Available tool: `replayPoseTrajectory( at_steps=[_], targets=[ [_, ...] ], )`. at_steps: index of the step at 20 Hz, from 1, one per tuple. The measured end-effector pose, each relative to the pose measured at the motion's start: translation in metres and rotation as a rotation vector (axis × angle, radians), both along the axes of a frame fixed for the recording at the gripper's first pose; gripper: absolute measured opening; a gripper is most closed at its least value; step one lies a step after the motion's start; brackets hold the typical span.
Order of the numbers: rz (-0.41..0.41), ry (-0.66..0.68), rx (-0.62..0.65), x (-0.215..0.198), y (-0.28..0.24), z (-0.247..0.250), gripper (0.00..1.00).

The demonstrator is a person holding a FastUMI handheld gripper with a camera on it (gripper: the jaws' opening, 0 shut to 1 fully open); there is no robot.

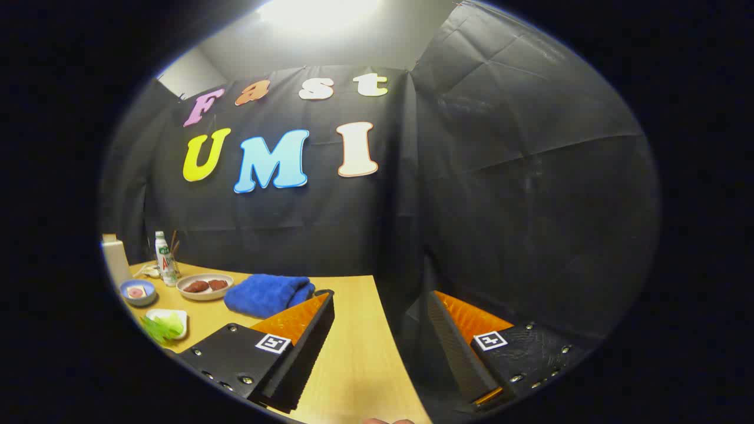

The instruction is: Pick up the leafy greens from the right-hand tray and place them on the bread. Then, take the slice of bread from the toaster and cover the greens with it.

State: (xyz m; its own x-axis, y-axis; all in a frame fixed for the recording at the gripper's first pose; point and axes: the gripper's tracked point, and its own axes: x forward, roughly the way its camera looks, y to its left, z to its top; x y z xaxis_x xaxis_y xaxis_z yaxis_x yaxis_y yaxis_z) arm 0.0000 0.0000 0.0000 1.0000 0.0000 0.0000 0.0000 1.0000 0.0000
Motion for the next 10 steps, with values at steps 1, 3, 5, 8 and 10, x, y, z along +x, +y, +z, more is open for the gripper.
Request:
replayPoseTrajectory(
  at_steps=[1,3,5,8,10],
  targets=[
    [-0.018,0.018,-0.004,-0.008,0.009,0.003,0.97],
    [-0.025,0.016,-0.032,-0.024,0.031,0.017,0.97],
    [-0.013,0.002,-0.058,-0.039,0.058,0.032,0.97],
    [0.026,0.005,-0.07,-0.062,0.098,0.041,0.97],
    [0.062,0.002,-0.07,-0.073,0.128,0.046,0.97]
  ],
)
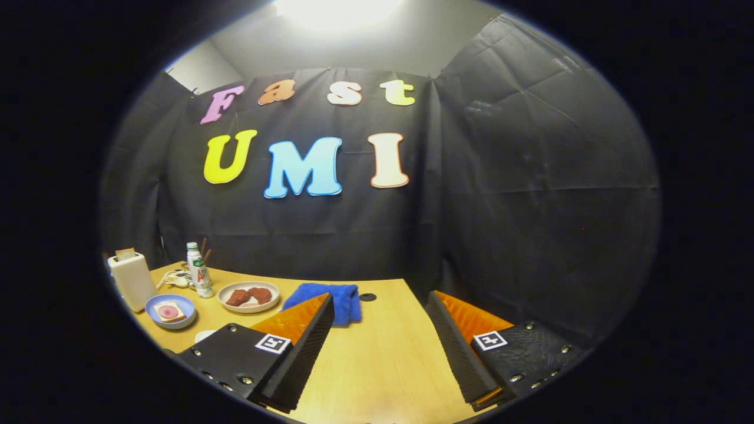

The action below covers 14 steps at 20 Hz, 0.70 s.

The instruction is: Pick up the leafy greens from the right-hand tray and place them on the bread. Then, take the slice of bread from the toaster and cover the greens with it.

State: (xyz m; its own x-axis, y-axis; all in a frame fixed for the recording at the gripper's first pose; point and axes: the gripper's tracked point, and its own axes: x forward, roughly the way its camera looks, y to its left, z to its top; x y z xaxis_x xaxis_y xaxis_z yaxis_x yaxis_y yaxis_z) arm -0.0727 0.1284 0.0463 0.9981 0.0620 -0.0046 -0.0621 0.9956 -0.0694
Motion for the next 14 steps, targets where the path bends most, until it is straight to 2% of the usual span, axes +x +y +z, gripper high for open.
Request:
replayPoseTrajectory(
  at_steps=[5,9,14],
  targets=[
    [0.006,-0.02,-0.04,-0.011,0.041,0.011,0.97],
    [0.069,0.021,-0.067,-0.014,0.082,0.002,0.97],
    [0.122,0.084,-0.036,-0.012,0.118,-0.019,0.97]
  ],
)
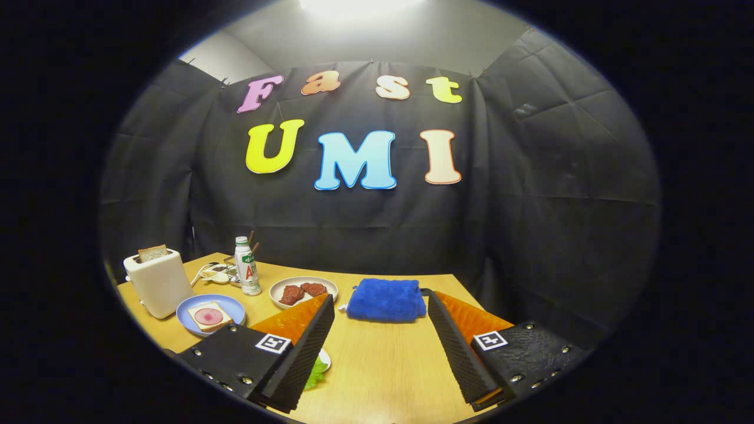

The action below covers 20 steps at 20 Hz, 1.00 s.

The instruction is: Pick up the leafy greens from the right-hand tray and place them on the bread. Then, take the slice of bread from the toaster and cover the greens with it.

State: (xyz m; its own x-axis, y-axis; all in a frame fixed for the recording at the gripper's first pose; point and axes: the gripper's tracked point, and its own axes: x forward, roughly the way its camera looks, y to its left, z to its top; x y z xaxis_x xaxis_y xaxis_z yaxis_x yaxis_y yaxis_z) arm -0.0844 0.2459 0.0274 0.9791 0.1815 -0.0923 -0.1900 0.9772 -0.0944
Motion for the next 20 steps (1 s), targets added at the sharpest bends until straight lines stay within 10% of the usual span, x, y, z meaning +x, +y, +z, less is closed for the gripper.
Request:
replayPoseTrajectory(
  at_steps=[20],
  targets=[
    [0.169,0.463,-0.179,0.017,0.127,-0.164,0.98]
  ],
)
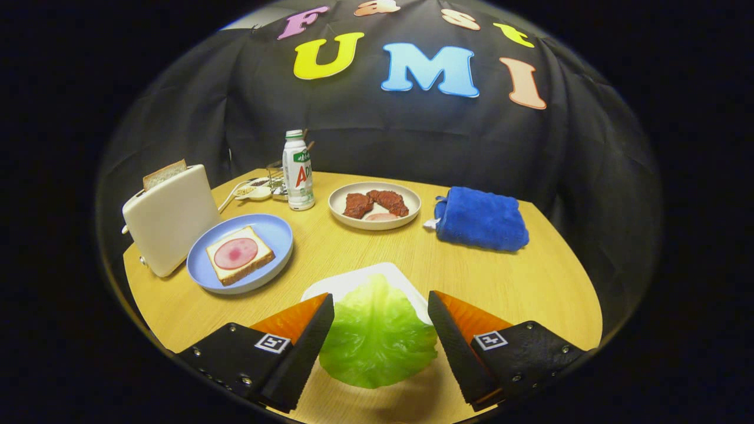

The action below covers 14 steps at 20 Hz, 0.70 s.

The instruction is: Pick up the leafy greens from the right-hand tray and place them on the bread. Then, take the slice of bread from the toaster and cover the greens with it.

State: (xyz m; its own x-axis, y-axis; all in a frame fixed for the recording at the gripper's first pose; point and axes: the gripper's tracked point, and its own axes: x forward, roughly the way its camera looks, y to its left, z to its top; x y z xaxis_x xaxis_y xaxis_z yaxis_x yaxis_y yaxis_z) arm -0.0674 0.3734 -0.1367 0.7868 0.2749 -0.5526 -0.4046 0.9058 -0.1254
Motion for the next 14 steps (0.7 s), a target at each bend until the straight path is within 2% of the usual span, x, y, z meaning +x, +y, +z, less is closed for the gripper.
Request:
replayPoseTrajectory(
  at_steps=[4,6,8,9,11,12,14],
  targets=[
    [-0.047,0.079,-0.128,0.01,-0.012,-0.04,0.96],
    [-0.061,0.128,-0.033,0.014,-0.007,-0.04,0.94],
    [-0.052,0.149,-0.01,0.013,-0.003,-0.042,0.75],
    [-0.012,0.137,-0.008,0.014,0.003,-0.043,0.71],
    [-0.023,0.118,0.004,0.012,0.006,-0.041,0.08],
    [-0.012,0.122,-0.026,0.011,0.006,-0.043,0.11],
    [-0.007,0.115,0.004,0.008,0.009,-0.04,0.11]
  ],
)
